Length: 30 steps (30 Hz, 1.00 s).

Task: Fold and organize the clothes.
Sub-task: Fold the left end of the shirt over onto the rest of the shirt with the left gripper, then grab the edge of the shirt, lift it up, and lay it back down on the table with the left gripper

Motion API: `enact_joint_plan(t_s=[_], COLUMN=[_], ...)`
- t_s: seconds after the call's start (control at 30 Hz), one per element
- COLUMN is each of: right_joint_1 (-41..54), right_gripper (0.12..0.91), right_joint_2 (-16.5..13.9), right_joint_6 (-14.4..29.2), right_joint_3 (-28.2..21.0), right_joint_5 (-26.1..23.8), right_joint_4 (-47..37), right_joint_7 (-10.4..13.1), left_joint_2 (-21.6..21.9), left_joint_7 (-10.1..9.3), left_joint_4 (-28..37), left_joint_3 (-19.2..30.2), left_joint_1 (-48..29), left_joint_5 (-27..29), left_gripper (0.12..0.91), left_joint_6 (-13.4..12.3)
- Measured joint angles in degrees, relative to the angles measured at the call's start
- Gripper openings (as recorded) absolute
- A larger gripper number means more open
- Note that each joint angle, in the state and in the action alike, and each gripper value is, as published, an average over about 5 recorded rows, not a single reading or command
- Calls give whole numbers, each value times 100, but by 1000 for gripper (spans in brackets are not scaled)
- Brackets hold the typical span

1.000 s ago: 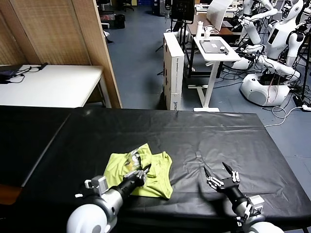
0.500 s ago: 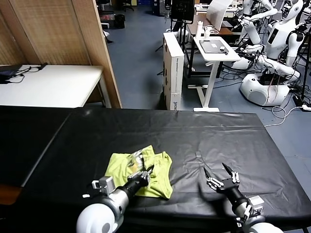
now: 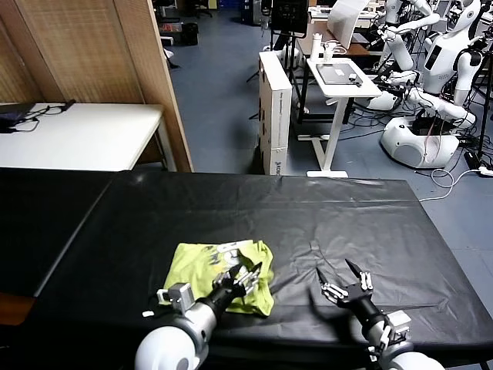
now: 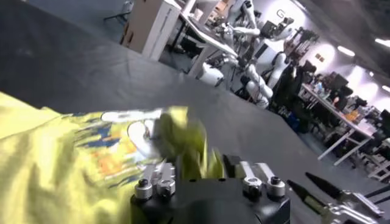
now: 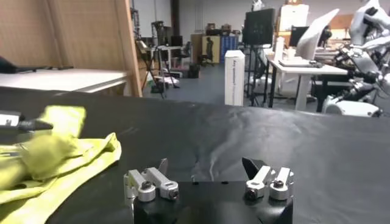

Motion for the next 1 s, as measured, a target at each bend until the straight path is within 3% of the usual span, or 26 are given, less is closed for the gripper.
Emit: enact_joint_plan(t_s=[0.07,0.17,0.37,0.67,1.0], right_joint_1=[2,-20,73,537,838], right_gripper=[907,907,907,907,898], right_joint_2=[-55,-149,-539,-1101,-1254], right_joint_6=[1,1,34,276,383], right_joint_3=[-48,-149,-618,-1562,-2195], right_joint_5=[1,9,-89,-765,-1244], right_joint_4=[22,84,252,338,205], right_joint_7=[-22,-121,-331,-815,-827], left_joint_2=[-22,-34,120,435,255], left_joint_7=[-8,10,144,136,125], left_joint_4=[-69,-179,-473,-686,-627], left_joint_3=[19,-4,-346,-1083,-1169], left_joint_1=[53,122,183,423,565], left_joint_5=[14,106,305,715,967], left_gripper=[806,891,907,907,907], left_joint_6=[1,-44,-335,-589,-597])
